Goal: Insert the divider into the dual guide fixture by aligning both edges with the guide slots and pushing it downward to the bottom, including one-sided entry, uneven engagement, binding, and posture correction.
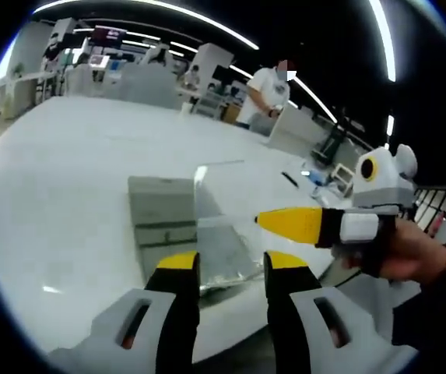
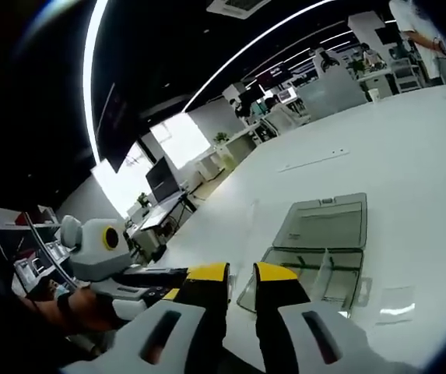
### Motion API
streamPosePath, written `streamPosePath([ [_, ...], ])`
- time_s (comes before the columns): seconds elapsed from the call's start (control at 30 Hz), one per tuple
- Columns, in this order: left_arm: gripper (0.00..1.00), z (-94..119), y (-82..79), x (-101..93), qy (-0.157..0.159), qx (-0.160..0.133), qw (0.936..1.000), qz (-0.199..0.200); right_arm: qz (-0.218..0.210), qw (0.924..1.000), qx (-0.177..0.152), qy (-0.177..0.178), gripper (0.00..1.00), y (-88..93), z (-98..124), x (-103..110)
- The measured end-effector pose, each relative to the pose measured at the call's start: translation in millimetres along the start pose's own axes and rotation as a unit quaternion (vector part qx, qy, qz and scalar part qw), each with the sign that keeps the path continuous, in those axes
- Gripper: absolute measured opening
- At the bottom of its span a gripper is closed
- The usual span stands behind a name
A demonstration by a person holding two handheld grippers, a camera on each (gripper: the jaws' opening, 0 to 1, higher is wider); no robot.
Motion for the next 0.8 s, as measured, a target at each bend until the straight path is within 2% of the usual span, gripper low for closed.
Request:
streamPosePath([
  [0.2,0.31,-2.7,0.9,-4.9,0.010,-0.003,0.9999,0.004,-0.011,0.9999,0.003,-0.004,0.03,0.6,0.5,-0.7],
  [0.47,0.31,-5.2,1.3,-8.2,0.014,-0.009,0.9997,0.017,-0.038,0.9992,-0.010,-0.006,0.01,-3.5,0.9,-3.7],
  [0.8,0.31,-5.4,1.4,-7.3,0.016,-0.014,0.9994,0.026,-0.030,0.9995,-0.008,-0.006,0.01,-3.1,0.4,-2.0],
])
Point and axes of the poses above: the point that each gripper's makers call its tool centre point, and the gripper's own axes: z roughly backward along the fingers, x roughly to its left, y roughly out of its underside, the point moved 10 cm from there along z, roughly backward along the fingers, and after that the axes turned 3 degrees about x, right-handed, at the moved point
